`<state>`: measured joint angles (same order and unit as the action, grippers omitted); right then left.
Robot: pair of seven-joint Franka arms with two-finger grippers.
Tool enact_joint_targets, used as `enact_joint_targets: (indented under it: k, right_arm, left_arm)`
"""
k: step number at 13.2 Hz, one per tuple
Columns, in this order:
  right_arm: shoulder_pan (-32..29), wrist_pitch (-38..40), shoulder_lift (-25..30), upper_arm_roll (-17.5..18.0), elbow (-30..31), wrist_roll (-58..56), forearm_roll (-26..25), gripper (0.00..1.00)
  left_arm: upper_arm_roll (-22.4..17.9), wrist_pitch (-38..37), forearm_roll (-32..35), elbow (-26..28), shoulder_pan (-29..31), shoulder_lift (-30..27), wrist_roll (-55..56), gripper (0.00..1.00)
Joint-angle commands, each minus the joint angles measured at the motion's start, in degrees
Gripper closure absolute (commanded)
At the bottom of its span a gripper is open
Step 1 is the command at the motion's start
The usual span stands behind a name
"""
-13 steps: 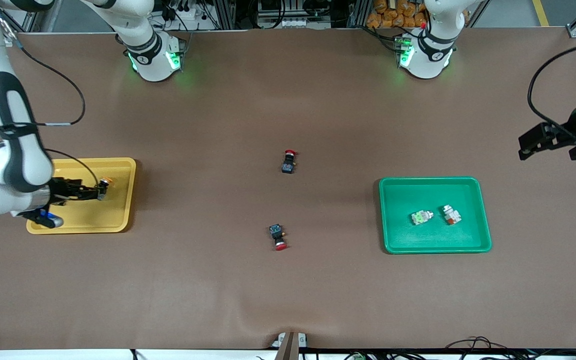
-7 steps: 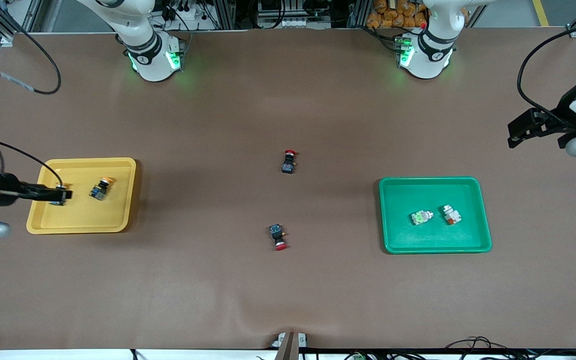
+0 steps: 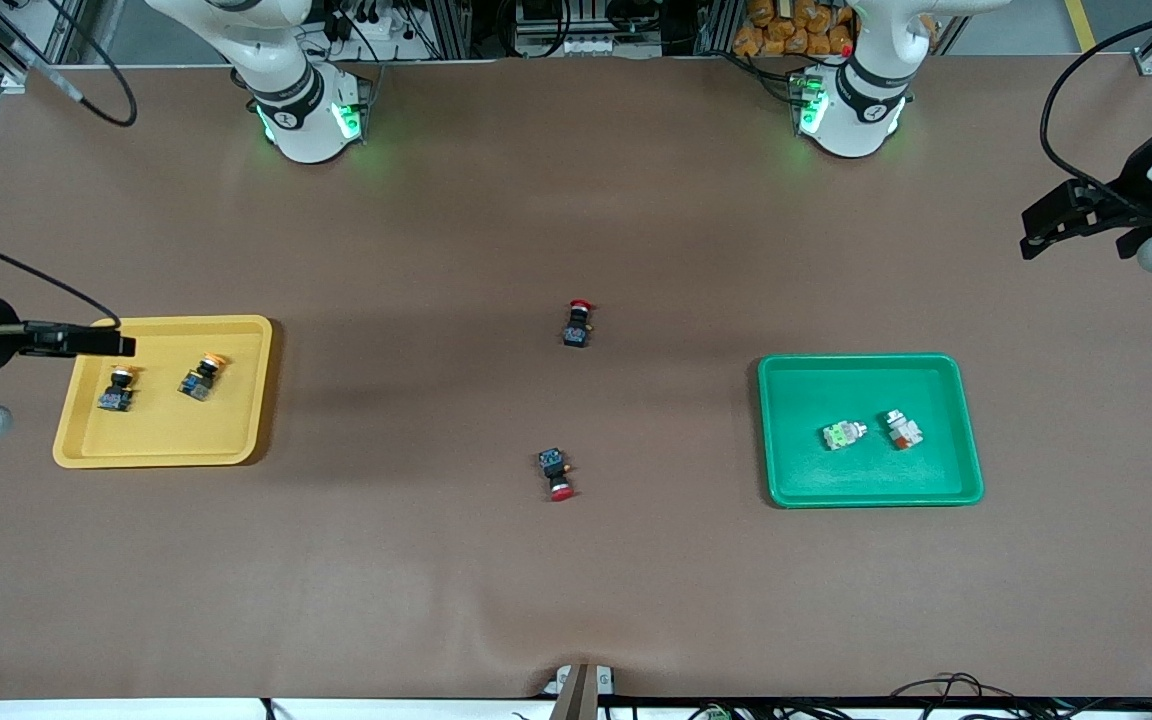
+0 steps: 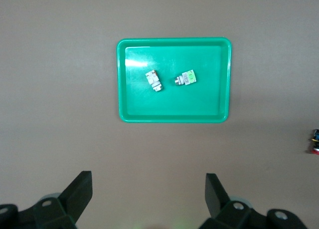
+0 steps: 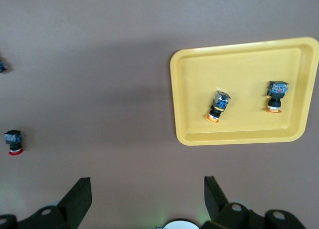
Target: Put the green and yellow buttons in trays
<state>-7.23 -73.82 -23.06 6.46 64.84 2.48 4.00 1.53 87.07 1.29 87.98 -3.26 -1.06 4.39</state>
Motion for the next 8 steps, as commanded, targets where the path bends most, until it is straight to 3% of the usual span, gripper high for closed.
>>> enact_joint_targets:
  k: [1,4,8]
  right_arm:
    - [3.36,-4.54,10.36,-0.04,9.98,2.07,-2.41,0.00]
    - [3.72,-13.79,22.24,0.05,27.05,2.88,-2.33,0.00]
    - [3.10,-10.30,25.69,-0.48,28.06,-0.81,-2.33,0.00]
  left_arm:
    - [-0.83,0.56,-0.76,1.76,-0.17,-1.67,-1.05,0.00]
    - [-0.74,0.03,-0.93,0.97,1.50,-1.67,-1.13,0.00]
    - [-0.48,-1.90,-0.85,0.62,1.51,-1.67,-0.52,0.00]
